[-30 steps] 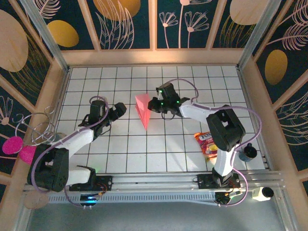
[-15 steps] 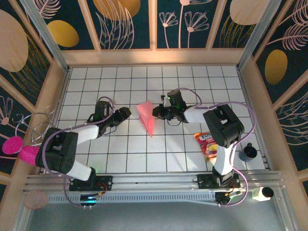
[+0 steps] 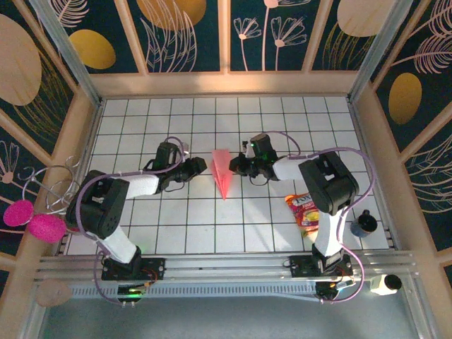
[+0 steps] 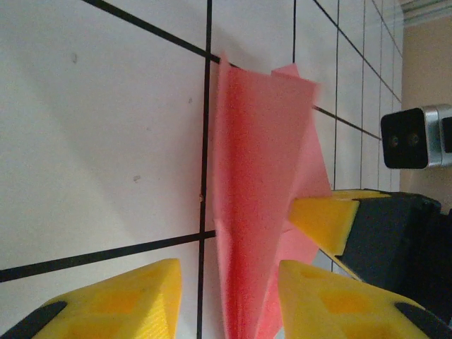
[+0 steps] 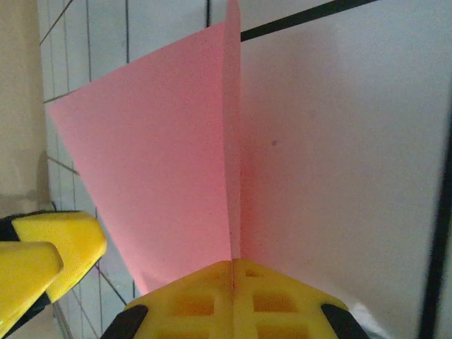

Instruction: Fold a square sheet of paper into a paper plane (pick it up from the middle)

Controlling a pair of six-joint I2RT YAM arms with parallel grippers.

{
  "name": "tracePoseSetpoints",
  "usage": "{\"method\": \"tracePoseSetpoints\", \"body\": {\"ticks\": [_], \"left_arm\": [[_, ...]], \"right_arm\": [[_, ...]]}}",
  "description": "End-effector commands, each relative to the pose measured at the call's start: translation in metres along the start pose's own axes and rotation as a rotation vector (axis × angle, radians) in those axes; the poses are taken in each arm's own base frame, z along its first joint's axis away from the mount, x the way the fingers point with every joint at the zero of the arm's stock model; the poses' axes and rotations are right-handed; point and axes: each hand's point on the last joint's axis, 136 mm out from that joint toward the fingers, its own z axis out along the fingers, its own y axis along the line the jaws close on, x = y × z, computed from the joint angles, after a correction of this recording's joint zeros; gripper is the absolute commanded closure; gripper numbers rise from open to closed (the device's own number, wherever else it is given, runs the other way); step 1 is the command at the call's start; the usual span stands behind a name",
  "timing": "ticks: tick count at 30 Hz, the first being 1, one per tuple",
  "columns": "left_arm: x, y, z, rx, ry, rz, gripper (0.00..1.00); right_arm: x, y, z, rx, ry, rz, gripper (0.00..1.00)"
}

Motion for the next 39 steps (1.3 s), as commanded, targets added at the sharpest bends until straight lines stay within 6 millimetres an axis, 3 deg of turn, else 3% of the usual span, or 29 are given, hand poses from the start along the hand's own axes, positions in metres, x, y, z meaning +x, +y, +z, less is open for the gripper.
{"method": "tracePoseSetpoints", "body": {"ticks": [1,21,33,35,39], "left_arm": [[0.001,-0.004,0.01,0.015,0.029,-0.009,0.62],[0.005,-0.033,0.029,0.117,0.082,0.033,0.44],[0.012,-0.009,0.052,-0.039,0.163,0.045,0.63],[0.015,0.003,0.052,-0.102,0.177,0.046,0.67],[0.006,0.004,0.053,-0.143,0.159,0.062,0.73]], "right_arm": [[0.006,-0.02,0.002,0.043,0.003,0.045,0.98],[0.008,-0.019,0.002,0.035,0.011,0.041,0.98],[0.008,-0.021,0.003,0.041,0.012,0.044,0.98],[0.008,-0.021,0.002,0.045,0.009,0.045,0.98],[0.007,-0.021,0.001,0.049,0.004,0.045,0.99]]}}
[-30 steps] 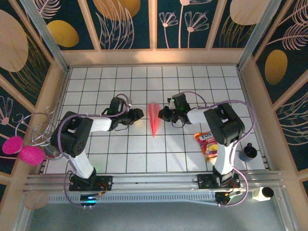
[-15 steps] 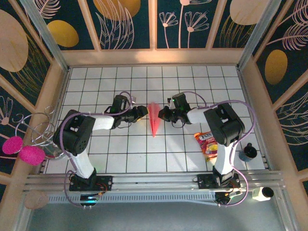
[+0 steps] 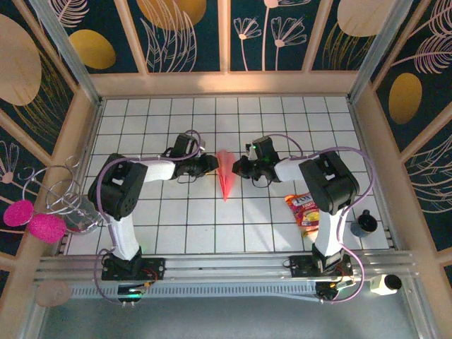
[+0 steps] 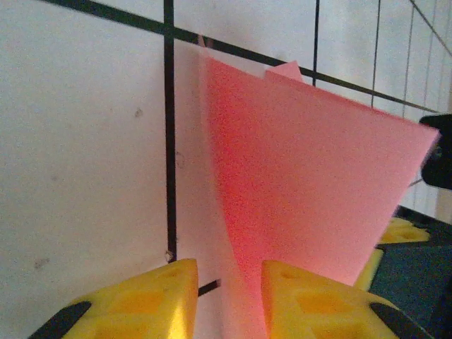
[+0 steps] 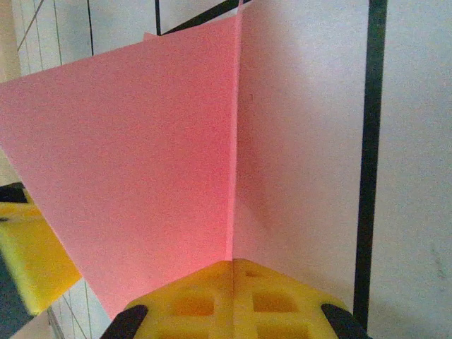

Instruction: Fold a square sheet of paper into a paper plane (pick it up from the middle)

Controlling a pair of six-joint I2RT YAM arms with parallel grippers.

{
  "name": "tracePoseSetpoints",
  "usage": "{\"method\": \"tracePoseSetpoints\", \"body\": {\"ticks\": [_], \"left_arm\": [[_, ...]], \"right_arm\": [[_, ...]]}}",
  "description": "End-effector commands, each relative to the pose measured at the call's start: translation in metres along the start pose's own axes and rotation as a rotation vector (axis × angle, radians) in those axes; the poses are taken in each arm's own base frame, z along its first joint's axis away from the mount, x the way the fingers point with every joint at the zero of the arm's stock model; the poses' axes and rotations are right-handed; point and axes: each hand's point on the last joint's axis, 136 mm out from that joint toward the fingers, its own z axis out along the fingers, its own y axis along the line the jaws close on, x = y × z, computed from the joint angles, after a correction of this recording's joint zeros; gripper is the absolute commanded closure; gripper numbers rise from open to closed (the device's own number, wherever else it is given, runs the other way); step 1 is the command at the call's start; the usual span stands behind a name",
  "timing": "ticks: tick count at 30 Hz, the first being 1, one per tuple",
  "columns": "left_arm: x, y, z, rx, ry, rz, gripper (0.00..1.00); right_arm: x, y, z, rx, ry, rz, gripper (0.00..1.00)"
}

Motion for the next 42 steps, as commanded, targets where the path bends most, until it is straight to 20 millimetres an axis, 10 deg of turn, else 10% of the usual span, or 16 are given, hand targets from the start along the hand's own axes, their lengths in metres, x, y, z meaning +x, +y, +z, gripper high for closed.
{"method": "tracePoseSetpoints", "body": {"ticks": [1,13,29,42], "left_arm": [[0.003,0.01,0.002,-0.068,0.02,0.013,0.76],[-0.015,-0.007,-0.008,-0.033,-0.057,0.02,1.0],[0.0,0.012,-0.021,-0.025,-0.104,-0.079,1.0],[0.004,0.012,-0.019,-0.016,-0.081,-0.077,1.0]], "right_arm": [[0.0,-0.008,0.002,0.024,-0.007,0.01,0.99],[-0.011,0.003,-0.01,0.016,-0.055,0.001,1.0],[-0.004,-0.013,-0.003,0.045,-0.023,0.037,0.99],[-0.026,0.019,-0.043,0.203,-0.137,-0.136,0.52]]}}
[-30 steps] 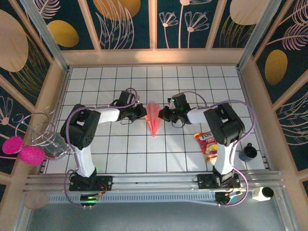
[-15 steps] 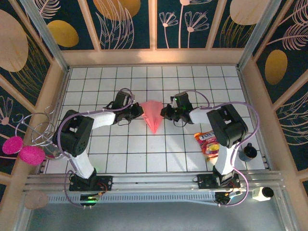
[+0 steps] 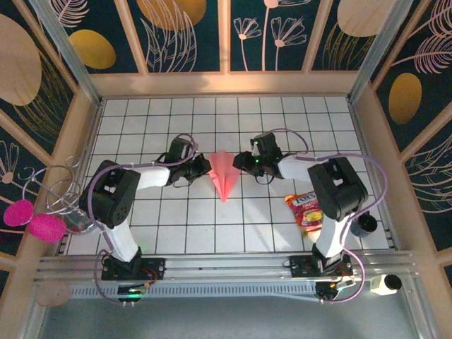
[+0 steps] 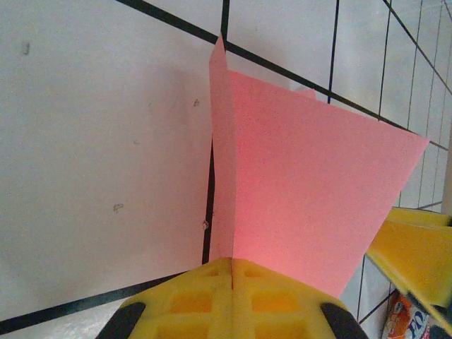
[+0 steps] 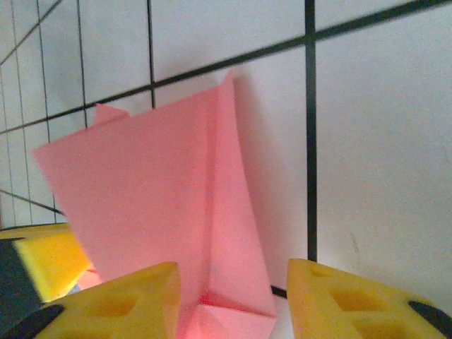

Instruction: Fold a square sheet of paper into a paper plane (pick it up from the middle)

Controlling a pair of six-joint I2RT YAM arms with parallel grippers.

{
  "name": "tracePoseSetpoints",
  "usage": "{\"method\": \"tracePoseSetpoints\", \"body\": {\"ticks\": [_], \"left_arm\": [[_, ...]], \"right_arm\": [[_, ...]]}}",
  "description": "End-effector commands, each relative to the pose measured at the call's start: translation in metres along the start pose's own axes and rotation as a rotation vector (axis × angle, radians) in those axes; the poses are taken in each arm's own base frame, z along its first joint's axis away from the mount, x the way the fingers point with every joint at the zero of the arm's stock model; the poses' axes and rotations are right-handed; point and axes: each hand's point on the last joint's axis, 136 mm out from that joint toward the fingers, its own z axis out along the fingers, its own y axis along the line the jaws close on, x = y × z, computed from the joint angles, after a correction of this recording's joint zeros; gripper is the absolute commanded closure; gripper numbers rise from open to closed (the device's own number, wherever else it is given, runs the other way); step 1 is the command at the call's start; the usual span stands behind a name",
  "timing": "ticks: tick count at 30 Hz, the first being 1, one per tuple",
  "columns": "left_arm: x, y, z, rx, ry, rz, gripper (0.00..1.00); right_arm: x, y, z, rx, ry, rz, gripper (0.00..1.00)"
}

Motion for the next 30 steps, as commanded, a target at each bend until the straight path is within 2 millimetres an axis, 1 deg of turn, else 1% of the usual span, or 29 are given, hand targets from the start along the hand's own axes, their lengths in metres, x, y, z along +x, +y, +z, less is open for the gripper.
{"method": "tracePoseSetpoints", "body": {"ticks": [1,2,6,10,13,19,22,27,30], "left_arm": [[0.002,0.002,0.002,0.009,0.013,-0.014,1.0],[0.002,0.003,0.002,0.007,0.011,-0.015,1.0],[0.003,0.004,0.004,0.007,0.018,-0.02,1.0],[0.002,0.003,0.003,0.009,0.018,-0.019,1.0],[0.002,0.001,0.003,0.011,0.018,-0.017,1.0],[0.002,0.0,0.004,0.015,0.022,-0.016,1.0],[0.001,-0.001,0.004,0.017,0.022,-0.017,1.0],[0.001,-0.002,0.004,0.02,0.027,-0.016,1.0],[0.001,-0.001,0.004,0.016,0.026,-0.019,1.0]], "right_arm": [[-0.002,0.017,-0.014,0.086,-0.04,-0.112,0.51],[0.002,0.022,-0.013,0.098,-0.035,-0.133,0.5],[0.025,0.031,-0.004,0.157,0.008,-0.179,0.49],[0.048,0.032,0.008,0.176,0.067,-0.166,0.46],[0.057,0.034,0.015,0.168,0.094,-0.163,0.44],[0.068,0.055,0.021,0.099,0.13,-0.227,0.41],[0.072,0.06,0.022,0.115,0.13,-0.268,0.4],[0.072,0.049,0.026,0.187,0.124,-0.285,0.37],[0.073,0.047,0.029,0.2,0.134,-0.289,0.37]]}}
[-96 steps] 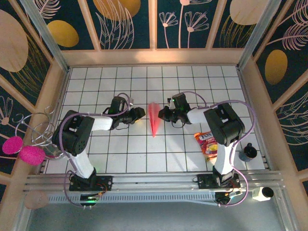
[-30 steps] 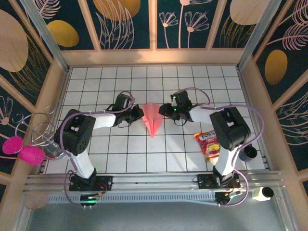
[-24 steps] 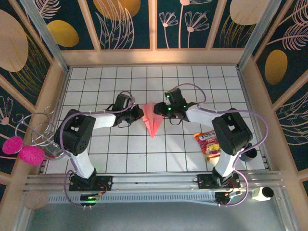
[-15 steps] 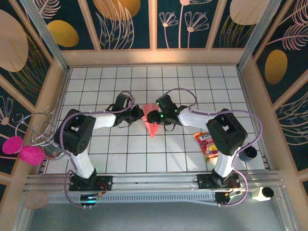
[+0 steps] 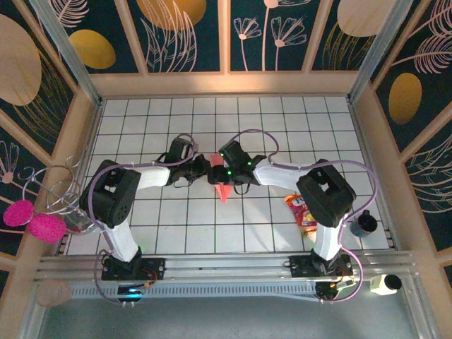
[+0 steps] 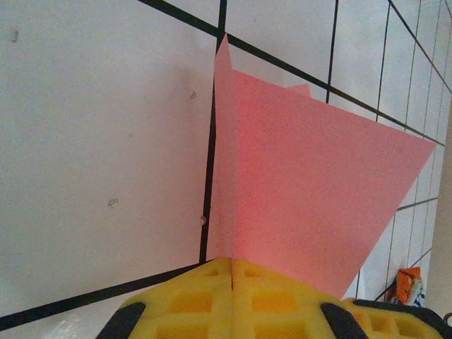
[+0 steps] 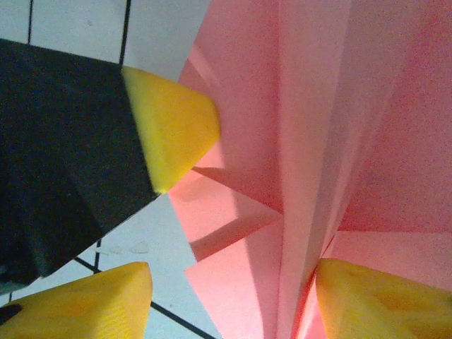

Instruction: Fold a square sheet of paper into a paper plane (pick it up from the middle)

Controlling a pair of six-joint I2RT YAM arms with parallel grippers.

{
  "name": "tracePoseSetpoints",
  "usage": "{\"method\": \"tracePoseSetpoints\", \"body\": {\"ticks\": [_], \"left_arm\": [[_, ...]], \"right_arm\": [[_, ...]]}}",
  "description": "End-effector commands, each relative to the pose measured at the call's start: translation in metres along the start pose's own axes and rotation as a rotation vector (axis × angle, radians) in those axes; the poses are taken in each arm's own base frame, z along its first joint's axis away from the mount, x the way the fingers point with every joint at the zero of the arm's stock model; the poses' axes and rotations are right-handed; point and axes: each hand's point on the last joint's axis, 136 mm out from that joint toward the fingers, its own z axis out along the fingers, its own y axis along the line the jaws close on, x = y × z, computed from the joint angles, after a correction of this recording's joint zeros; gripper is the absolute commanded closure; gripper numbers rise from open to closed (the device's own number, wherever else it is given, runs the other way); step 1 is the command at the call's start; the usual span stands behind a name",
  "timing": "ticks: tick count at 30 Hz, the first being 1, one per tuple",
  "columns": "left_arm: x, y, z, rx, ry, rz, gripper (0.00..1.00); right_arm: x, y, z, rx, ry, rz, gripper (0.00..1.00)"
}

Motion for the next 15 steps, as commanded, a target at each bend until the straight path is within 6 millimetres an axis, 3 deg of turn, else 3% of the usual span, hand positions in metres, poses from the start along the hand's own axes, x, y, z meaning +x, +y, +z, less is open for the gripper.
{"method": "tracePoseSetpoints", "body": {"ticks": [1,9,15], "left_arm": [[-0.0018,-0.001,0.0029,0.009,0.009,-0.013,1.0],[0.0,-0.0008,0.0041,0.012,0.02,-0.016,1.0],[0.0007,0.003,0.0051,0.0,0.02,-0.016,1.0]], "right_arm": [[0.0026,-0.0097,0.0075,0.064,0.02,-0.028,0.37],[0.0061,-0.0135,0.0131,0.1,0.04,-0.044,0.38],[0.001,-0.0122,0.0061,0.099,0.013,-0.034,0.42]]}}
